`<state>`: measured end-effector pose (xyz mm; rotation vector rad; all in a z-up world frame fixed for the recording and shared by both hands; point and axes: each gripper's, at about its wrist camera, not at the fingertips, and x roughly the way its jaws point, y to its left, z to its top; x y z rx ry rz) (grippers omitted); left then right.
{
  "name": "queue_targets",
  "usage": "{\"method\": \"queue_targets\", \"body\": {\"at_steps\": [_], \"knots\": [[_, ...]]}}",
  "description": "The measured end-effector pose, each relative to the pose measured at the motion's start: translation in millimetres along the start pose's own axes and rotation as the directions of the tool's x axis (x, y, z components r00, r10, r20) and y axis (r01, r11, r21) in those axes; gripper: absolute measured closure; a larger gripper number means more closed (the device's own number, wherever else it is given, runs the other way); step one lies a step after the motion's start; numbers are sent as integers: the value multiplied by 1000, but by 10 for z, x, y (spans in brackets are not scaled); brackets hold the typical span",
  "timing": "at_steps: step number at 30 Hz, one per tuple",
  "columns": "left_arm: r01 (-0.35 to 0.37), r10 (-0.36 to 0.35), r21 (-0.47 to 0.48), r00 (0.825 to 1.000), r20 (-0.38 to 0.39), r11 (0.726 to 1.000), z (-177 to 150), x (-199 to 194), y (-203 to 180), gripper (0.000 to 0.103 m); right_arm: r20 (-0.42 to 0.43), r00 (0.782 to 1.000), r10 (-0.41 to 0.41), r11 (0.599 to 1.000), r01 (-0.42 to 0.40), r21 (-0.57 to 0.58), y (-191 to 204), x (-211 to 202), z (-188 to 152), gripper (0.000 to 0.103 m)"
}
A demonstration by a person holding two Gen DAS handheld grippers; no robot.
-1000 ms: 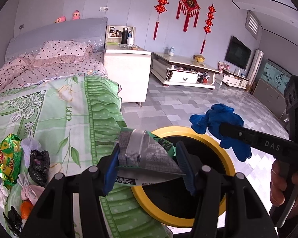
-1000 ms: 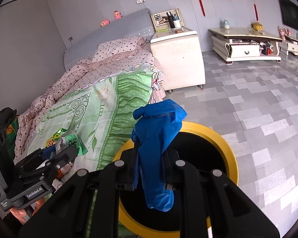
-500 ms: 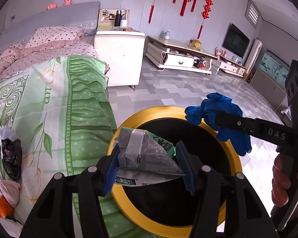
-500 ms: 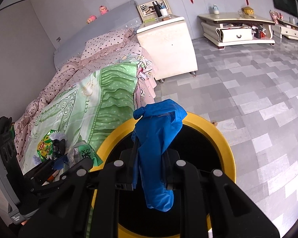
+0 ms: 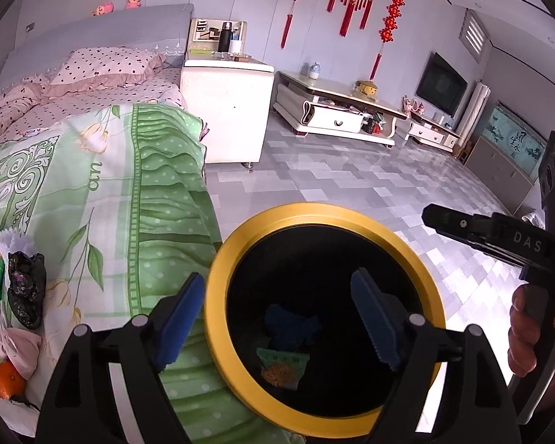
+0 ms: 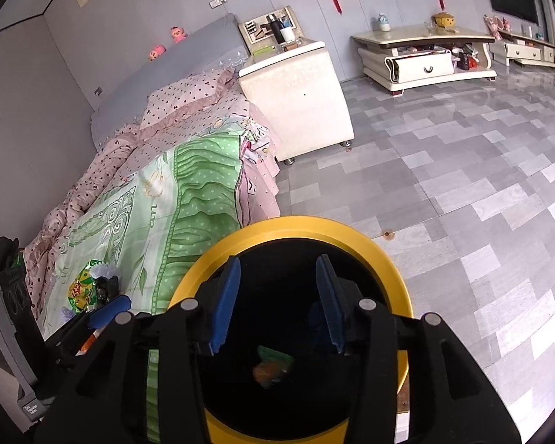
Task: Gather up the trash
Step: 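Open both tools above the bin to drop wrapper and glove inside, then move left tool toward purple mesh bundle while right tool approaches white cloth bundle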
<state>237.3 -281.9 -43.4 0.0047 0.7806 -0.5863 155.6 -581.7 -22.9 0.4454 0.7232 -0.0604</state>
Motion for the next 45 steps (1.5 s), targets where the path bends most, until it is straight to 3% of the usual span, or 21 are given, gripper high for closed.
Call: {"method": "queue_targets", "body": {"at_steps": [11, 23, 32, 45], "knots": [[-99, 101, -43, 993, 55, 994, -41, -419, 407, 14, 15, 996, 88, 993, -86, -79, 418, -286, -183, 47], [-229, 241, -116, 965, 105, 966, -87, -1017, 1075, 10, -8, 983, 181, 963, -179, -204, 1313, -403, -340, 37], [-320, 348, -211, 931, 109, 924, -213, -1381, 1733, 10, -67, 969, 239, 929, -249, -273, 1956, -305, -526, 37], [-437, 478, -337, 877, 45, 834, -473, -1699, 2711, 10, -187, 943, 276, 880, -326, -346, 2689, 66, -871, 37]]}}
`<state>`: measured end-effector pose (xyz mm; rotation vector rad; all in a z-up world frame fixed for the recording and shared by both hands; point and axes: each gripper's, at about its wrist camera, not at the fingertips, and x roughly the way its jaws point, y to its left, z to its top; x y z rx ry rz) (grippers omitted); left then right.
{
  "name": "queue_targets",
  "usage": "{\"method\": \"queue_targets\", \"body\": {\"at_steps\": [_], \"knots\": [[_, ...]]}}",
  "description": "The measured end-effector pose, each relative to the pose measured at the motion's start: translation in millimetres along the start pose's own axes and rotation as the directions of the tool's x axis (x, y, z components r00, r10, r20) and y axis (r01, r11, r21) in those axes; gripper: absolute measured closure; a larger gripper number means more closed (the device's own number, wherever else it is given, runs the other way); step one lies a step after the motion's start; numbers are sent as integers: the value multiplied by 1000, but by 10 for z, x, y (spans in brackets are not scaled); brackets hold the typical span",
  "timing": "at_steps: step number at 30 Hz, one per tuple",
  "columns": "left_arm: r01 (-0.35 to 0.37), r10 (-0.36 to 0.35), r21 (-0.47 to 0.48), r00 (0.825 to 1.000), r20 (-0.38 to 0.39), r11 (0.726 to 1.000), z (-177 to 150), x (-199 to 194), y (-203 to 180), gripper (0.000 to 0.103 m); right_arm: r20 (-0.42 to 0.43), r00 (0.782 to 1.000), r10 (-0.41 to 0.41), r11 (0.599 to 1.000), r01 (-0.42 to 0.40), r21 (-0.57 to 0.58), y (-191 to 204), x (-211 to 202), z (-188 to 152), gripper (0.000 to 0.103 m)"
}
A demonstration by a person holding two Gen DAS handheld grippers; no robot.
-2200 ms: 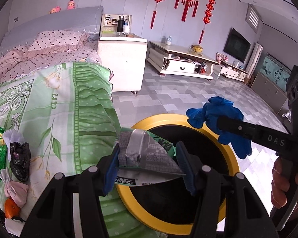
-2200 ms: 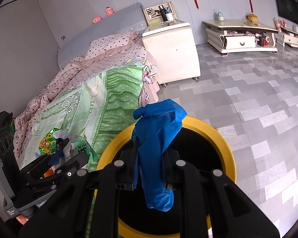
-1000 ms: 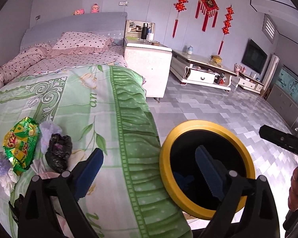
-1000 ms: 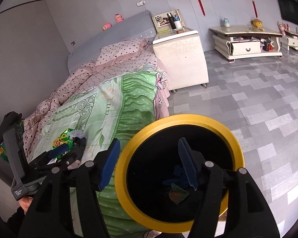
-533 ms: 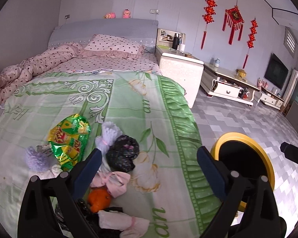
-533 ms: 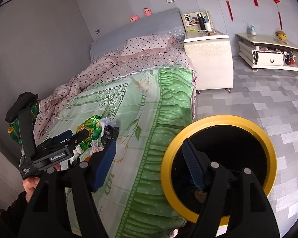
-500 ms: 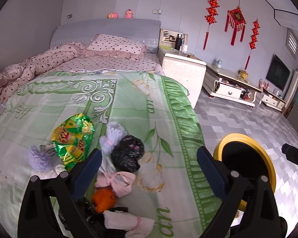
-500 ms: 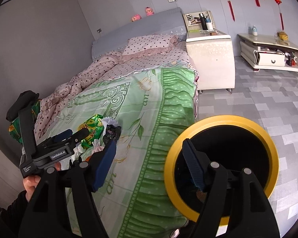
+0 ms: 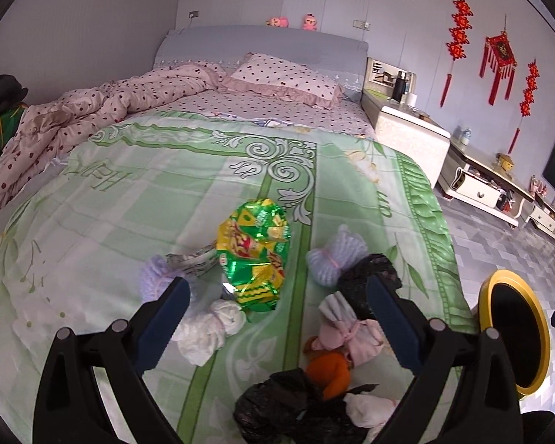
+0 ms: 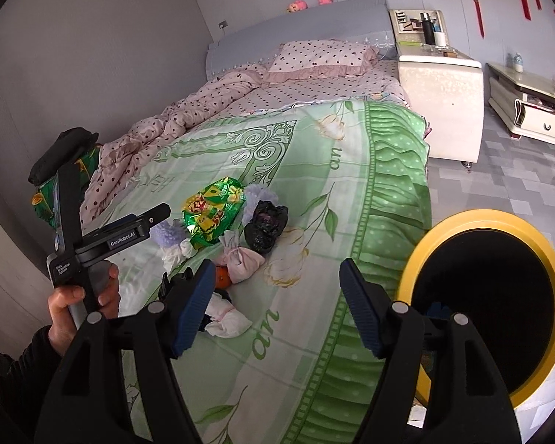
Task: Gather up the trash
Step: 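Move left tool toward purple mesh bundle while right tool approaches white cloth bundle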
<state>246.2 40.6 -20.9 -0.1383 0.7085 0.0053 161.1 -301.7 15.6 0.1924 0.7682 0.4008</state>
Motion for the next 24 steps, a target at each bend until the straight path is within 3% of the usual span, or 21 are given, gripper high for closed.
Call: {"method": "queue_targets", "body": {"at_steps": [12, 24], "knots": [[-95, 91, -95, 995, -46, 991, -53, 264, 707, 10, -144, 989, 28, 994, -43, -98, 449, 649, -229, 37], [-144, 129, -155, 986, -105, 977, -139, 602, 1125, 10, -291, 957, 4, 982, -59, -179, 647, 1266, -508, 38]]}}
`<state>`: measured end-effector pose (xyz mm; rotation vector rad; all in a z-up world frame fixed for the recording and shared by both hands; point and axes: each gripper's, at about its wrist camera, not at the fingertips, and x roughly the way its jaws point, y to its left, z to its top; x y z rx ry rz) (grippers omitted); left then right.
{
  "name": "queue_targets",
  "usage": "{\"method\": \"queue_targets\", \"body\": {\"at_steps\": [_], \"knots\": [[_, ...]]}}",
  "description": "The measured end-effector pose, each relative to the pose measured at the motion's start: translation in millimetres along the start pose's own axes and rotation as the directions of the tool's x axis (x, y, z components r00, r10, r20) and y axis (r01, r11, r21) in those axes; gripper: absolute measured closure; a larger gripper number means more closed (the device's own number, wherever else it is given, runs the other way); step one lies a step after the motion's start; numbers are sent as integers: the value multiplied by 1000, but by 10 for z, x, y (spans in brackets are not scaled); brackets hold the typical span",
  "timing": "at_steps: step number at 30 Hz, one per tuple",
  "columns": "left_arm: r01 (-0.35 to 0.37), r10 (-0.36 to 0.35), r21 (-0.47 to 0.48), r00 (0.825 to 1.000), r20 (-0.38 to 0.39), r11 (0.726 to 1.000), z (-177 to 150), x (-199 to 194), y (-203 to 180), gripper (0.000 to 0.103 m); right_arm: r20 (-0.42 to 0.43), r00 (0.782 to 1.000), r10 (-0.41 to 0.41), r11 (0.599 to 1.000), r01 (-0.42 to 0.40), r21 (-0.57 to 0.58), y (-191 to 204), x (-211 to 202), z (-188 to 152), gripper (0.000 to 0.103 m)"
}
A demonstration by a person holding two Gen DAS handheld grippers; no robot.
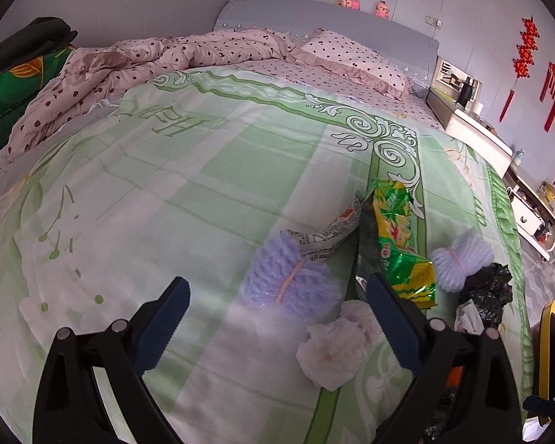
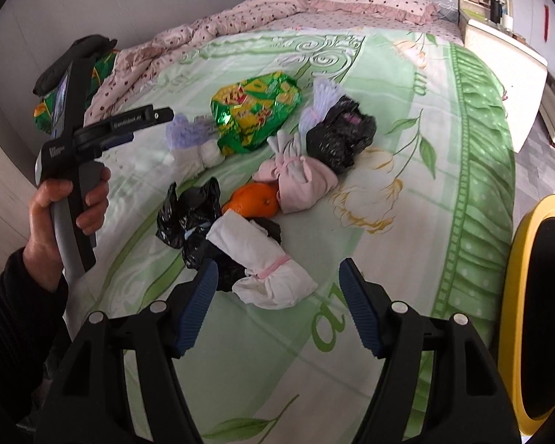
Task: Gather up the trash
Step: 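Move left tool toward purple mesh bundle while right tool approaches white cloth bundle, then close left tool on purple mesh bundle while right tool grasps white cloth bundle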
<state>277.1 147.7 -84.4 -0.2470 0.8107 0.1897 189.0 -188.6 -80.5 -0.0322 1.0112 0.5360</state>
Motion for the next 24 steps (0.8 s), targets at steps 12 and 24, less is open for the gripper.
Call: {"method": "queue_targets", "body": {"at_steps": [12, 24], "knots": [[3, -6, -55, 998, -55, 999, 11, 360, 140, 10, -69, 998, -2, 1000, 0, -27, -40, 277, -10, 47], [80, -82, -25, 992, -92, 996, -2, 565, -50, 36, -112, 994, 17, 996, -27, -84, 78, 438, -56, 61]]}}
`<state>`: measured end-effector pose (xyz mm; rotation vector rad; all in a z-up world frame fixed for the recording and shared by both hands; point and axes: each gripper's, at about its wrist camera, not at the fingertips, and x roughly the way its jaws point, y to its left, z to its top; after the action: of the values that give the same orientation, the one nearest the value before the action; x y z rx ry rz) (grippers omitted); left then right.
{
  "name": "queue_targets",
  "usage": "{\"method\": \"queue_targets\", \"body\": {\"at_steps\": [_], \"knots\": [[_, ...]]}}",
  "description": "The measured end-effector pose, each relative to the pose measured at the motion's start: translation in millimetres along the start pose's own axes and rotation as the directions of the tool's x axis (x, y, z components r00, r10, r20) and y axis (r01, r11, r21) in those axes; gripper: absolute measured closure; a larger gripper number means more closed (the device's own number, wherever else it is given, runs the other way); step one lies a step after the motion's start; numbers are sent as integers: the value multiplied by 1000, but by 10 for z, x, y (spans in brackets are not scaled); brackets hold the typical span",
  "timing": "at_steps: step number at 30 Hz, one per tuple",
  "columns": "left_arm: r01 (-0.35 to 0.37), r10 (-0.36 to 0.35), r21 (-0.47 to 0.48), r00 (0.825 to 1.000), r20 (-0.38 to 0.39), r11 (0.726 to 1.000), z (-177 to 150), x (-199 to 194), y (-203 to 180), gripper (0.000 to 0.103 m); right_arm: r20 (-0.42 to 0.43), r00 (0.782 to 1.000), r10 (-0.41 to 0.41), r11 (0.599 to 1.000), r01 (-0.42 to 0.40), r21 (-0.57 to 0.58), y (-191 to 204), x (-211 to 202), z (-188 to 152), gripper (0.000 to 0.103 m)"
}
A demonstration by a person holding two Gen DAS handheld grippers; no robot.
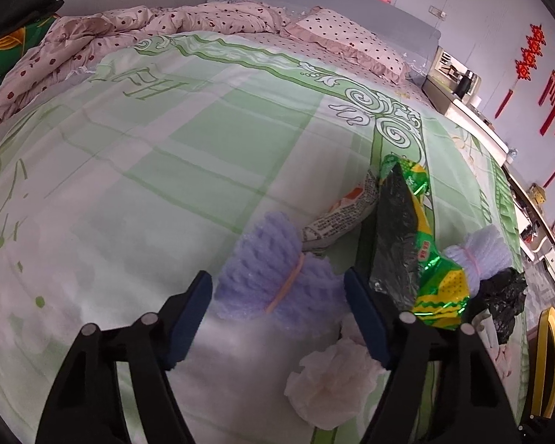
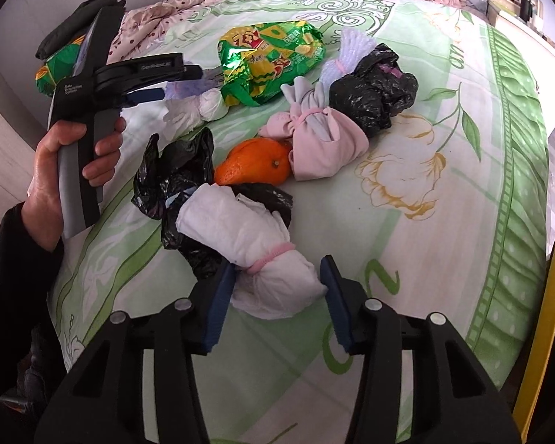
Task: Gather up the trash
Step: 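Close left tool on purple mesh bundle while right tool grasps white cloth bundle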
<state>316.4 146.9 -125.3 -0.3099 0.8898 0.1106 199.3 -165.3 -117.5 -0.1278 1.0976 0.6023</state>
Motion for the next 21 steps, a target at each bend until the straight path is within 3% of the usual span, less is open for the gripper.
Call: {"method": "queue_targets", "body": {"at_steps": [4, 21], "knots": [[-36, 34, 56, 999, 25, 998, -24, 10, -93, 43, 4, 1000, 3, 1000, -3, -14, 26, 6, -14, 66], [-17, 16, 7, 997, 74, 1000, 23, -312, 76, 53, 104, 994, 30, 999, -33, 27, -64, -310, -10, 69]]}}
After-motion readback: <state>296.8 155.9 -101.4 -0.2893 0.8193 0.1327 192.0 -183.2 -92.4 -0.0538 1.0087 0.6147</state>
